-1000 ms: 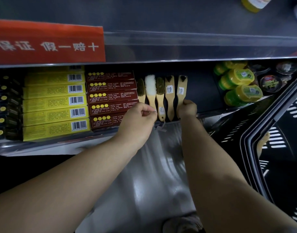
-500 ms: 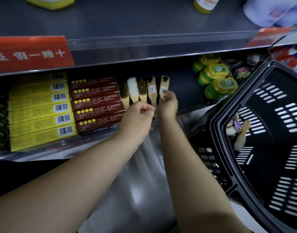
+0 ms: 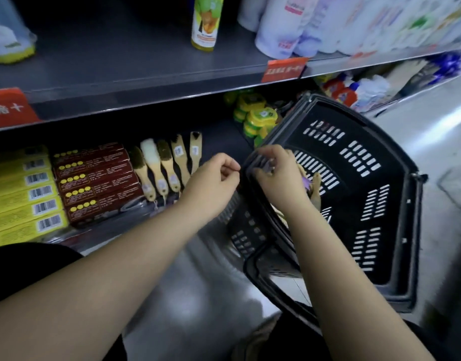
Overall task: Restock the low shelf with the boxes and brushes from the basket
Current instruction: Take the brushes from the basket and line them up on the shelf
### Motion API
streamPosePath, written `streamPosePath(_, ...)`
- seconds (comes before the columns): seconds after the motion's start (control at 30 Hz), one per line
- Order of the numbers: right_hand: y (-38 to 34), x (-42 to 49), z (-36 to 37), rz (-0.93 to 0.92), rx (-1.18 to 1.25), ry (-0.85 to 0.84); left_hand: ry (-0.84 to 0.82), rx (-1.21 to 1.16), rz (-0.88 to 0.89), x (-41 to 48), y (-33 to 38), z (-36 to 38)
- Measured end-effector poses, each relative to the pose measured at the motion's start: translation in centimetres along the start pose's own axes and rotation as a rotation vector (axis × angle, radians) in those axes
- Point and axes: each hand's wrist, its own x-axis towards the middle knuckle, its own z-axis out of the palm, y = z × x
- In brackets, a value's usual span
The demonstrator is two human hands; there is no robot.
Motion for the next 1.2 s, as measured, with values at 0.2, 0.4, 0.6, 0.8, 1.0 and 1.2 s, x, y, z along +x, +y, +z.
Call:
streamPosePath(0.2, 6.9, -4.6, -0.6, 0.341, 0.214, -0.22, -0.259, 0.45, 0.334, -0.1, 2.2, 1.4)
streamPosePath(0.4, 9.9, -7.8, -1.5, 0.432, 0.248, -0.541, -0.433, 0.643, 0.425, 2.0, 2.8, 4.4)
streamPosePath(0.6, 12.0, -4.4, -1.0, 0.274, 0.026, -0.901, -0.456, 0.656, 0.494, 4.6, 3.0, 5.4)
streamPosePath(0.8, 18.2, 6.5, 4.0, 0.603, 0.183, -0.394, -0.464, 0.6, 0.513, 6.5, 2.8, 6.6)
streamPosePath(1.0, 24.5, 12.0, 8.5, 0.716, 0.228, -0.134, -0.428, 0.578, 0.507, 7.5, 2.1, 6.4)
streamPosePath(1.2, 26.3, 12.8, 9.9, 0.652, 0.048, -0.306, -0.43, 0.568, 0.459, 7.6, 1.9, 5.9)
